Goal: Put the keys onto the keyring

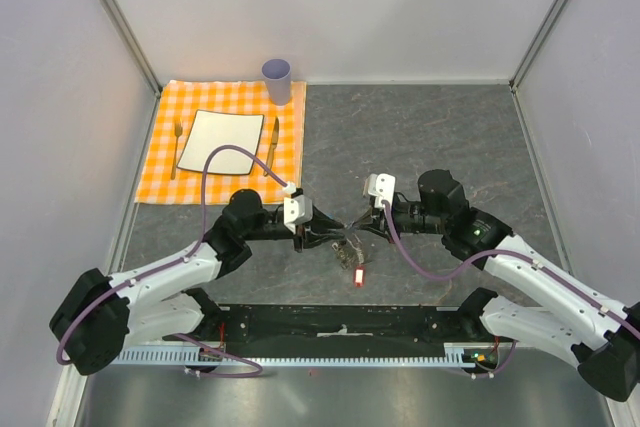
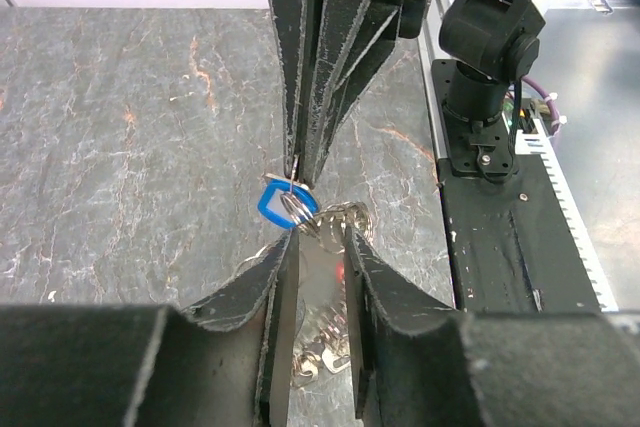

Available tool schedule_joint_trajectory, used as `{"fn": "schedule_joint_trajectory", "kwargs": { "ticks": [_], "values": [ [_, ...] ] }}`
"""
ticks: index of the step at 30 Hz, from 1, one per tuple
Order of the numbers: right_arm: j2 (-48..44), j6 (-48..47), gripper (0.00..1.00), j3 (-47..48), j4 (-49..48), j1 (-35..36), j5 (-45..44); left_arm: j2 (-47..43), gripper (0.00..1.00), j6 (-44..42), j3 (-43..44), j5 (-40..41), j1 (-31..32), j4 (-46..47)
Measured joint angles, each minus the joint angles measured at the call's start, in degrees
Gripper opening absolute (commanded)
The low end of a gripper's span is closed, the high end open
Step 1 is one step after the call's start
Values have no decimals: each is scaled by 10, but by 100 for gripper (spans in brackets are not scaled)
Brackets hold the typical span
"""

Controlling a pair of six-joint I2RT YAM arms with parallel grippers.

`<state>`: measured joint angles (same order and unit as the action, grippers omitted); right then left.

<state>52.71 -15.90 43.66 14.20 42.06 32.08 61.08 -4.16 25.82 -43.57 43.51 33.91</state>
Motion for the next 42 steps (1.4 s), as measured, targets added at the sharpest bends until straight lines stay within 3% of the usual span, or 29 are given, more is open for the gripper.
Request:
{"fn": "schedule_joint_trajectory", "kwargs": {
  "ticks": [8, 31, 36, 42],
  "values": [
    [5, -2, 0, 3, 4, 0, 2, 7, 33, 0, 28, 14, 0, -22],
    [6, -2, 0, 3, 6, 0, -4, 22, 25, 1, 66, 32, 9, -110],
    [6, -2, 0, 3, 6, 0, -5, 27, 3, 1, 75, 31, 10, -113],
    [6, -1, 0, 3, 9, 0, -6, 28, 2, 1, 76, 32, 11, -116]
  ]
}}
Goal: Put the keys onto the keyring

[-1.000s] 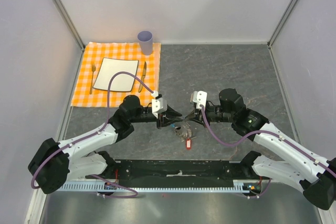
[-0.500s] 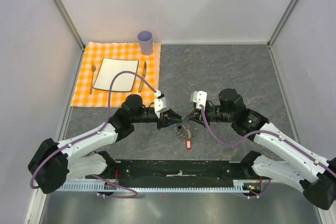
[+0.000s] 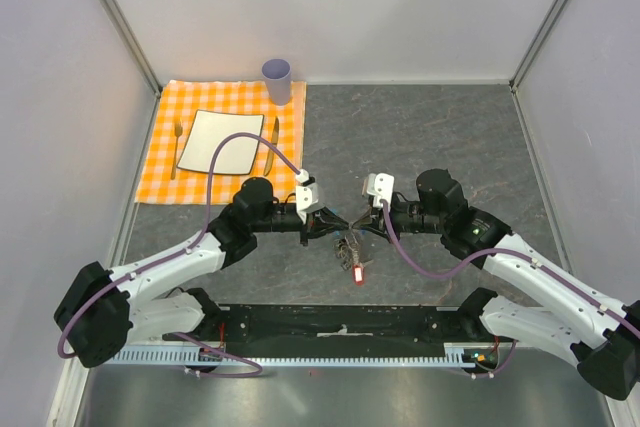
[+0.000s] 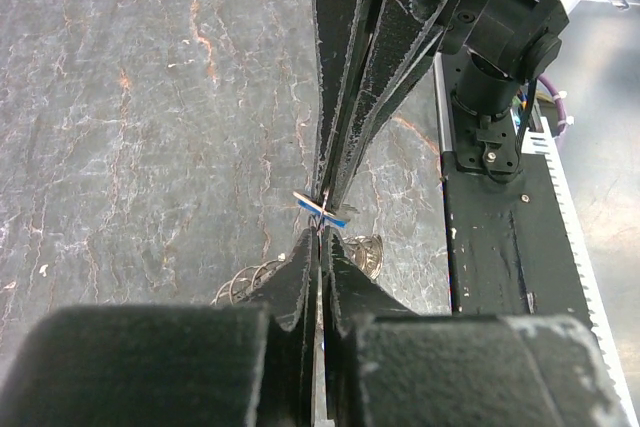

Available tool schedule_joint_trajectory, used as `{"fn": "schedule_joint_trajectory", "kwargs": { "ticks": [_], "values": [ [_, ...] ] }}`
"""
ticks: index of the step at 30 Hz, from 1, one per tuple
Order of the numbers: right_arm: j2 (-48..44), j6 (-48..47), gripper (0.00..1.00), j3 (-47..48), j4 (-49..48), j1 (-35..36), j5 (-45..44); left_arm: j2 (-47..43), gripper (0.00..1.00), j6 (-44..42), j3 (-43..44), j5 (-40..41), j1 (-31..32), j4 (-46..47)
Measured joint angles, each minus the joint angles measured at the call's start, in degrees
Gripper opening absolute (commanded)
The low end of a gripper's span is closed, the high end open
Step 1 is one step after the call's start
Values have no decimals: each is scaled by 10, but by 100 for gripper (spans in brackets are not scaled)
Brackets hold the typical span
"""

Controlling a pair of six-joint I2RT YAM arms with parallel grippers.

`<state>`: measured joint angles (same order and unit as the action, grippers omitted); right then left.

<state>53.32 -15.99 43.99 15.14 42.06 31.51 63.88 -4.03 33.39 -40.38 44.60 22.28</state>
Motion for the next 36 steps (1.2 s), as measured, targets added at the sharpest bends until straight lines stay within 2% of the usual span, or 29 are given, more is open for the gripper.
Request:
{"fn": "schedule_joint_trajectory", "kwargs": {
  "ticks": [17, 27, 29, 30, 33, 36],
  "values": [
    [-7, 39, 0, 0, -14, 3, -68, -43, 2, 0, -6, 61, 3, -11],
    [-2, 48, 0, -2, -10, -5, -98, -84, 2, 7, -70, 73, 5, 50],
    [-2, 48, 4, -3, -9, -6, -98, -87, 2, 7, -73, 71, 5, 57],
    [-3, 48, 9, -3, -9, -7, -96, -87, 2, 7, -73, 71, 5, 60],
    [-10, 46, 17, -5, -9, -7, -85, -86, 2, 7, -73, 65, 5, 62],
    [-16, 37, 25, -5, -10, -8, -47, -80, 2, 5, -71, 45, 5, 61]
  ]
}}
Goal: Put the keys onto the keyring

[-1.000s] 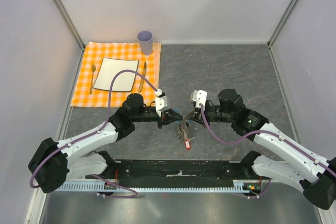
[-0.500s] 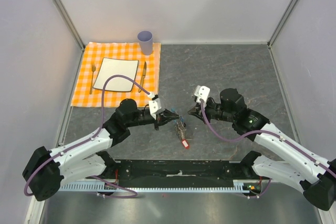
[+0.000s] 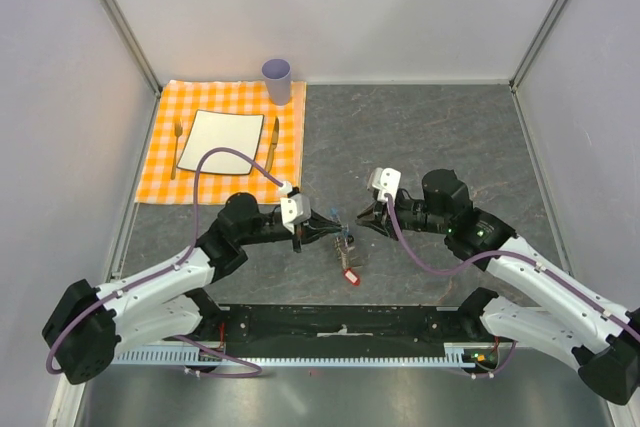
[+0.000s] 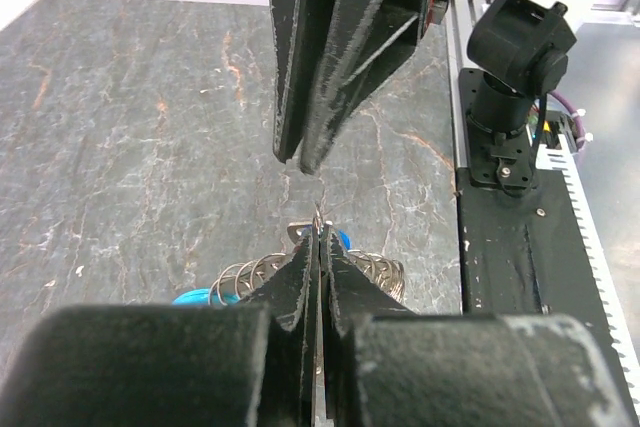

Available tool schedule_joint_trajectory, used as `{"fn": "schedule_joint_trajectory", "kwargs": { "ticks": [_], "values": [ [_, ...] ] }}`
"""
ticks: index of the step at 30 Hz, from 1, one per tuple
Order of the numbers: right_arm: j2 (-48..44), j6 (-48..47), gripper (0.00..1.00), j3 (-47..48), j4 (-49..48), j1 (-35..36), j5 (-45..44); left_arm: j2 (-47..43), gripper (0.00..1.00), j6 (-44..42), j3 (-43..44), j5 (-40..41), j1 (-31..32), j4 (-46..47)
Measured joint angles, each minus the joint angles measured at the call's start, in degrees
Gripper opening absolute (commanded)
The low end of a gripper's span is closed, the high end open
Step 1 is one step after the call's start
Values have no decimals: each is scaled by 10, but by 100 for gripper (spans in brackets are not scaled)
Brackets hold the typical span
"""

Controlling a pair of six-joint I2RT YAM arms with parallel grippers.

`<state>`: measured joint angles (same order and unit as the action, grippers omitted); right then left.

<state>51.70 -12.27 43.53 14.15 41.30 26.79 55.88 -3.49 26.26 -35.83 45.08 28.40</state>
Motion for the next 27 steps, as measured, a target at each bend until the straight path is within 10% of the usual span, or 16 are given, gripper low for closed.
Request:
{"fn": "schedule_joint_trajectory", "kwargs": {
  "ticks": [10, 27],
  "values": [
    [16, -40, 28, 0, 10, 0, 101, 27, 2, -19, 27, -40, 0, -12],
    [20, -53, 0, 5, 17, 0, 109, 26, 2, -28, 32, -59, 0, -21]
  ]
}}
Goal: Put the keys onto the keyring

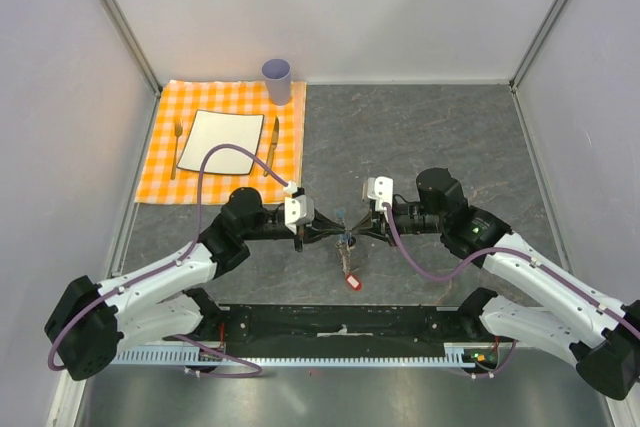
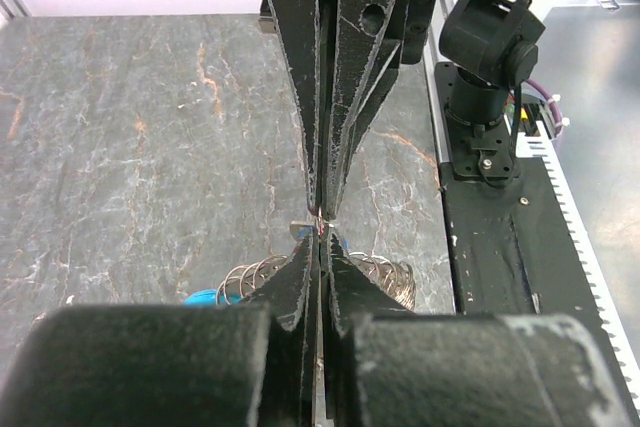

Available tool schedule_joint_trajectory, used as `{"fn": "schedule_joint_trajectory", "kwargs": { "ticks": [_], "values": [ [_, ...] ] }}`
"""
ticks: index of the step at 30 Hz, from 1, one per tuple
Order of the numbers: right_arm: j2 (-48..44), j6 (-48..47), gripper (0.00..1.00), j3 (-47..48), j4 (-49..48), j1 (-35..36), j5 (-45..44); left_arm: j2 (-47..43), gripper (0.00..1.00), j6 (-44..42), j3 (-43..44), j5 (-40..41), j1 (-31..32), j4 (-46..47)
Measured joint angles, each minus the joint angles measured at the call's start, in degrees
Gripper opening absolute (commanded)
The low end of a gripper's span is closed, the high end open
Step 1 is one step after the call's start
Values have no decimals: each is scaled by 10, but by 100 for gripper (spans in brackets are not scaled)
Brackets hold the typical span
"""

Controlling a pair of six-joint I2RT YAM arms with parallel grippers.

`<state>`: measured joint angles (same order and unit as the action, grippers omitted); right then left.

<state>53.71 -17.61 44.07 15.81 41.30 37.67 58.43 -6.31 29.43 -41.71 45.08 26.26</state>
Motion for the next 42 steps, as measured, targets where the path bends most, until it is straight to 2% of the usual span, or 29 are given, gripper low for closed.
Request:
{"fn": "schedule_joint_trajectory", "kwargs": {
  "ticks": [12, 20, 21, 23, 25, 31, 37, 42],
  "values": [
    [-2, 5, 0, 0, -13, 1, -4, -58, 2, 4, -64, 50, 1, 80],
    [14, 15, 0, 0, -7, 1, 3, -33, 2, 42, -84, 53, 0, 197],
    [16, 16, 1, 0, -7, 1, 4, -23, 2, 48, -84, 52, 0, 212],
    [17, 20, 9, 0, -7, 1, 2, -9, 2, 57, -84, 50, 0, 231],
    [10, 24, 16, 0, -7, 1, -8, -3, 2, 59, -84, 47, 0, 234],
    [-48, 23, 27, -1, -4, 1, -40, -21, 2, 51, -84, 41, 0, 200],
    [-26, 13, 29, 7, 9, 1, -25, -25, 2, 32, -65, 17, 0, 146],
    [-3, 3, 25, 23, 25, 1, 1, -24, 2, 22, -49, 0, 0, 129]
  ]
}}
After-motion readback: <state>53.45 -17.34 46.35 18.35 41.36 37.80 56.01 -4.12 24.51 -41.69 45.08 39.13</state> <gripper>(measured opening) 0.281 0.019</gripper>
